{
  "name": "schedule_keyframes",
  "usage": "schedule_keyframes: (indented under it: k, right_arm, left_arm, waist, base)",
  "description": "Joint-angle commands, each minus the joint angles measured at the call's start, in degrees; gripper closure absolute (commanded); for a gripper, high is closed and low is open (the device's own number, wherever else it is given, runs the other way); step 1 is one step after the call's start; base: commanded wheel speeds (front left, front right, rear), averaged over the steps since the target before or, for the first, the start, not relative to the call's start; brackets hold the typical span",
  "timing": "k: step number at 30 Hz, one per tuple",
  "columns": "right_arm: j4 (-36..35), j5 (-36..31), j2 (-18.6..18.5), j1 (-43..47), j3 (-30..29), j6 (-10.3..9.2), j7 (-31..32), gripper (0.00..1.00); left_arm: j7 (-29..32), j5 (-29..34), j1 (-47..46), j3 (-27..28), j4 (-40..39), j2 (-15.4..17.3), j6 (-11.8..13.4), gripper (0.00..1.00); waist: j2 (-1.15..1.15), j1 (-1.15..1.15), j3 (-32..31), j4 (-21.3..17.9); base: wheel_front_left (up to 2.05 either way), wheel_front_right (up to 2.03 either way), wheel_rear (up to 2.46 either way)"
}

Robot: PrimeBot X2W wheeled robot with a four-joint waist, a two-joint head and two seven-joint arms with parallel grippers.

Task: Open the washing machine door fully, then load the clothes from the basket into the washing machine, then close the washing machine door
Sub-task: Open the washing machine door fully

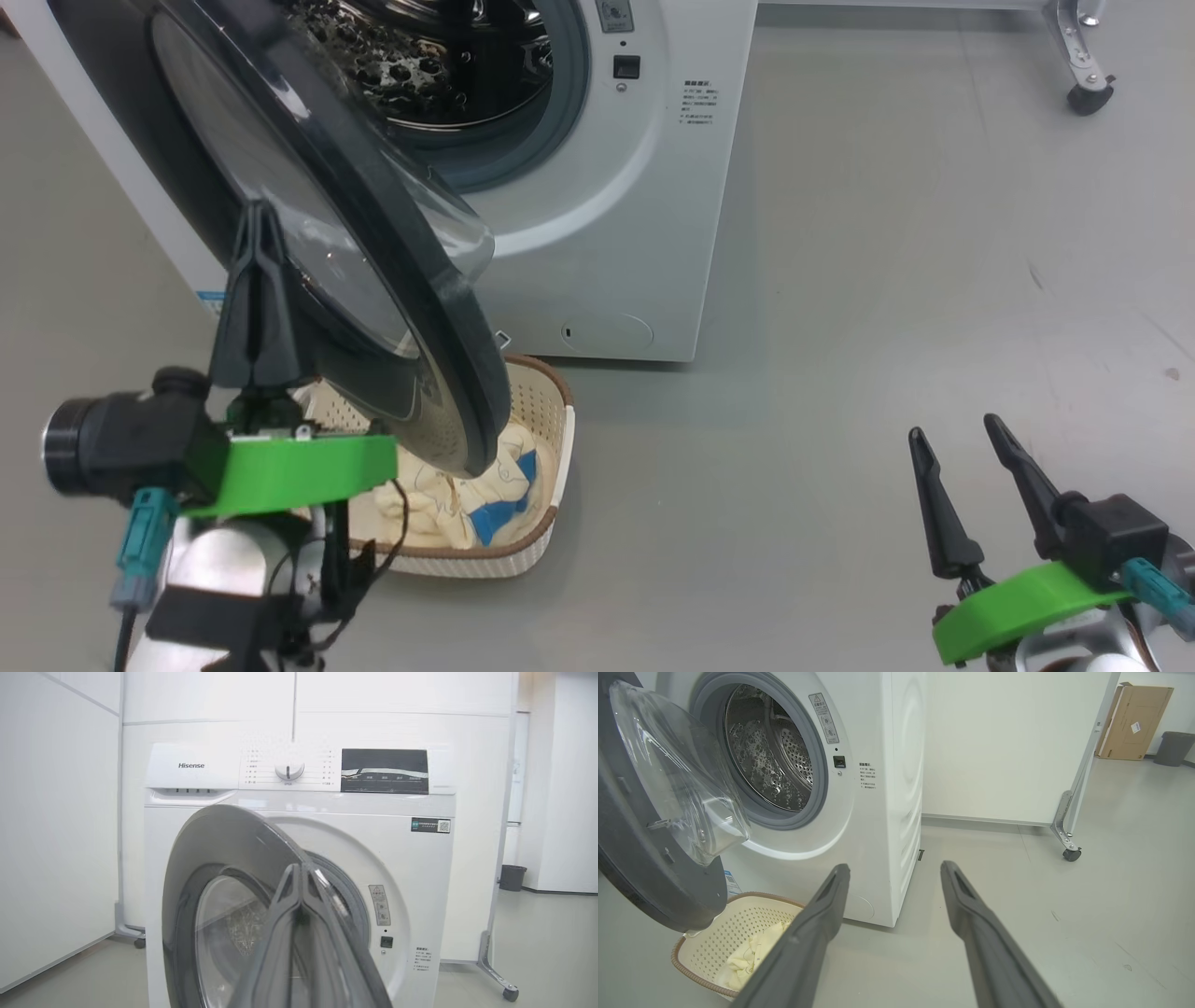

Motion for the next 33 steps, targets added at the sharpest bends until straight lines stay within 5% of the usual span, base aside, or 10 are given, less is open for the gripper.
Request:
schedule_keyframes:
  k: [1, 14, 33]
  right_arm:
    - [-1.6, 0.0, -0.5, -1.0, 1.2, -0.16, -0.5, 0.0]
    - [-0.7, 0.5, -0.5, -1.5, 2.6, -0.16, -0.7, 0.0]
    - [-0.2, 0.9, -0.5, -2.7, 2.8, -0.16, -0.6, 0.0]
  left_arm:
    - [1.6, 0.6, -3.9, 0.1, -4.8, 0.7, -0.8, 1.0]
    - [8.5, -5.4, -8.3, -14.9, -7.0, -4.7, -4.7, 1.0]
    - [2.4, -15.8, -11.8, -18.5, 23.9, -5.4, -0.9, 1.0]
  waist:
    - [0.0, 0.0, 0.1, -0.1]
    - [0.0, 0.0, 0.7, -2.7]
    - [0.0, 0.0, 1.7, -3.8]
  base:
    - [0.0, 0.0, 0.0]
    - [0.0, 0.0, 0.0]
    - [0.0, 0.0, 0.0]
